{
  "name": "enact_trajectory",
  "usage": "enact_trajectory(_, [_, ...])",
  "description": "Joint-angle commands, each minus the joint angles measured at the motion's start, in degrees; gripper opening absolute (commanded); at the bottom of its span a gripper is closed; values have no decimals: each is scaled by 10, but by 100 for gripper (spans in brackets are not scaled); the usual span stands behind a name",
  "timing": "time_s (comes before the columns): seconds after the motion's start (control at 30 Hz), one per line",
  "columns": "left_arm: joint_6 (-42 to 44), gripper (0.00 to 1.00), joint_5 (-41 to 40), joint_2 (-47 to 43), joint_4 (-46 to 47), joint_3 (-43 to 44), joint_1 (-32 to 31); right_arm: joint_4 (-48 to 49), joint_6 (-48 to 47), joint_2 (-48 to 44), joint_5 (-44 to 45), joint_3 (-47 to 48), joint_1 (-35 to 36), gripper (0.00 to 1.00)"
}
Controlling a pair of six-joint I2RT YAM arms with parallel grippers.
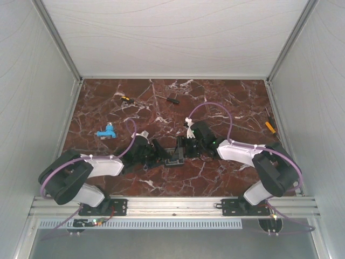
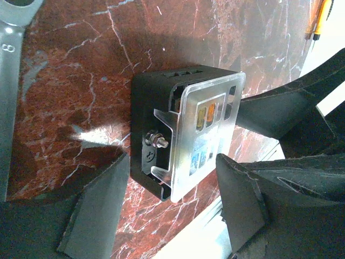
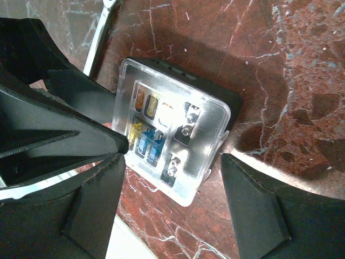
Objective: Snap on the fuse box
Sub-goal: Close the fuse box cover on the fuse box base.
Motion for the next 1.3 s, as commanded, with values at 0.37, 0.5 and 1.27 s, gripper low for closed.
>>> enact_trajectory(0.37, [-4,62,35,20,57,25,-10,-18,13,12,19,38,34,69])
enact_trajectory(0.5, [-4,60,39,22,66,26,-12,-15,18,9,25,37,36,69])
enact_trajectory(1.27, [28,60,26,-25,-14,24,-12,-12,11,-47,-17,-19,-27,59])
